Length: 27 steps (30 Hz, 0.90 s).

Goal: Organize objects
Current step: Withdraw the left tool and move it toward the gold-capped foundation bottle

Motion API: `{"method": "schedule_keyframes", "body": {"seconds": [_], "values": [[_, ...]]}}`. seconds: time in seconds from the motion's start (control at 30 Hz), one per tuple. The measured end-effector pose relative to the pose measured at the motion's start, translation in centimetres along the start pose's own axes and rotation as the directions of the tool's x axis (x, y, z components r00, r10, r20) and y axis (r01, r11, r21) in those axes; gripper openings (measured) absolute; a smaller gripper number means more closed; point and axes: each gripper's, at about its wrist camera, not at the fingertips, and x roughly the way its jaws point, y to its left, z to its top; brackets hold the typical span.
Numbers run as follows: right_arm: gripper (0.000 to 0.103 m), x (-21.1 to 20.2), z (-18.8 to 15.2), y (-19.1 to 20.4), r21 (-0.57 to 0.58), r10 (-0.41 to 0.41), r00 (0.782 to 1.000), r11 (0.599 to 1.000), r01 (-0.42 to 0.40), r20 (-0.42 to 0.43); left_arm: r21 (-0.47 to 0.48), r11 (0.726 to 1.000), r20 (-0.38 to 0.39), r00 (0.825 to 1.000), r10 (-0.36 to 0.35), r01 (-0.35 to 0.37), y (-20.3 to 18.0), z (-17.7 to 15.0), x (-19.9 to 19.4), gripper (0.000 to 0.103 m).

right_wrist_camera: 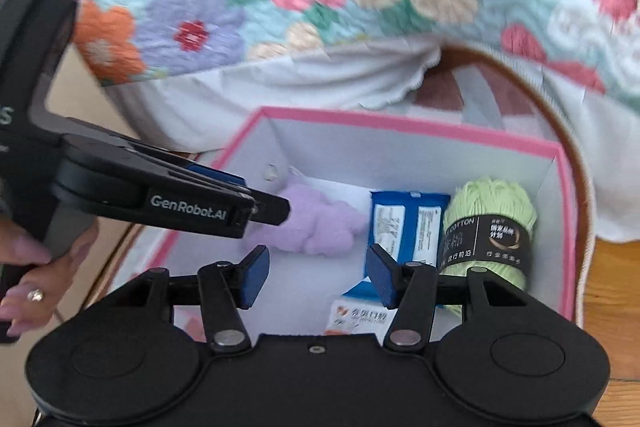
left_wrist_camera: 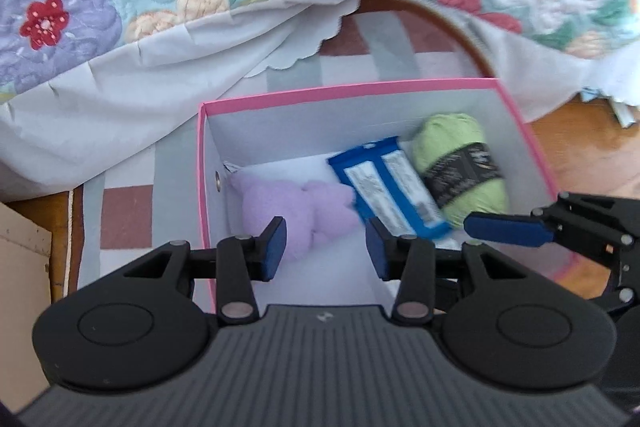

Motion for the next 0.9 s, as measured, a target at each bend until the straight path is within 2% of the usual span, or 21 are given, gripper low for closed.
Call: {"method": "schedule_keyframes", "body": {"seconds": [0.23,0.37,0.5,0.6,0.73,0.9], "values": [[0.065,-6.7,0.6,2.7,-0.086,0.032,0.999,0.996,-0.031,0.018,0.064,0.998,0.038,0.999,-0.019,0.016,-1.7,-1.8,-7.4,0.048],[0.067,-9.7,-0.2,3.8,-0.101,0.028,0.999,0.995,-0.024,0.036,0.125,0.992,0.072,0.997,0.003,-0.012,-2.4,-3.6,-10.5,0.054],[0.067,-12.1,-1.7,4.6,-0.112,0.026,0.999,0.993,-0.022,0.039,0.136,0.991,0.064,0.998,-0.003,-0.006,-2.6,-5.8,-12.3,0.054],[0.067,-14.7,-3.2,5.9,-0.131,-0.002,0.996,0.991,0.014,0.09,0.16,0.987,0.059,0.998,-0.012,0.002,-3.2,-7.5,-13.4,0.054],[0.069,-17.3,-5.3,7.1,-0.128,0.004,0.992,0.992,0.013,0.126,0.161,0.986,0.049,0.998,-0.047,0.038,-3.9,-9.6,-14.3,0.054],[0.069,-17.3,-8.2,7.5,-0.108,0.003,0.995,0.994,0.008,0.1,0.184,0.981,0.019,0.998,-0.061,0.057,-4.4,-11.4,-13.6,0.054]]}}
